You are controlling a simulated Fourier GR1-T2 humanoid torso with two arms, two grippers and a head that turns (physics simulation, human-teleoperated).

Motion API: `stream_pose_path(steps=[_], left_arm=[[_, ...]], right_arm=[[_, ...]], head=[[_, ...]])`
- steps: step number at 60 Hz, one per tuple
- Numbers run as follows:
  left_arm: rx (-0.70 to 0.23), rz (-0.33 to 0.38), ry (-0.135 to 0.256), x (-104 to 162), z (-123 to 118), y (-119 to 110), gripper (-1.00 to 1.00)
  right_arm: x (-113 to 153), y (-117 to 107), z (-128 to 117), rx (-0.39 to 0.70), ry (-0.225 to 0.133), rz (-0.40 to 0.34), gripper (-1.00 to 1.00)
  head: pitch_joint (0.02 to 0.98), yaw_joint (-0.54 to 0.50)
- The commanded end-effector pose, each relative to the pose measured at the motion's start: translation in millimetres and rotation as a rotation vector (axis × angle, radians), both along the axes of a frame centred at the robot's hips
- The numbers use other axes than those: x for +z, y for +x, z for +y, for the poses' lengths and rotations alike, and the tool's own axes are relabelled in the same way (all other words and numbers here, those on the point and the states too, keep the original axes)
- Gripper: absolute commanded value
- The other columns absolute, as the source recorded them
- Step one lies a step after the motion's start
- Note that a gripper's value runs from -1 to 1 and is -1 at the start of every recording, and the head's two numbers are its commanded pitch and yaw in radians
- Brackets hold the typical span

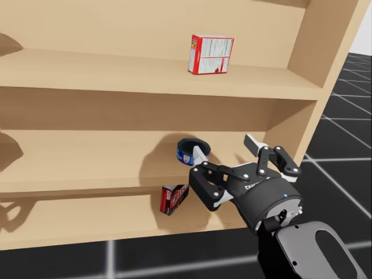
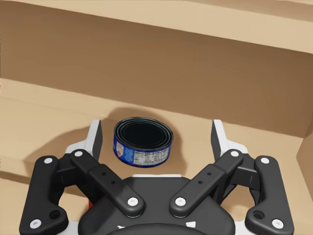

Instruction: Find the tuna fish can on the shelf and bring it to me.

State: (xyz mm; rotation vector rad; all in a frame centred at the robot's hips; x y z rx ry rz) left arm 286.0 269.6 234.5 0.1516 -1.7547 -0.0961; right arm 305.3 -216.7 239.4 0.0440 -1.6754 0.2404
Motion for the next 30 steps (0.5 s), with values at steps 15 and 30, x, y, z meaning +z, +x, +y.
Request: stream_pose_path(steps=[15, 30], left_arm=[[0.008, 0.004, 0.001, 0.1, 2.7, 0.4, -1.00], [0.011, 0.000, -0.001, 0.2, 4.3, 0.9, -1.00]], right_arm=[[-12.3, 45.3, 12.0, 0.032, 0.025, 0.094, -1.00], [-26.7, 67.5, 18.4, 0.034, 0.005, 0.121, -1.00]], head=[[0.547, -0.25], [0.550, -0.24]])
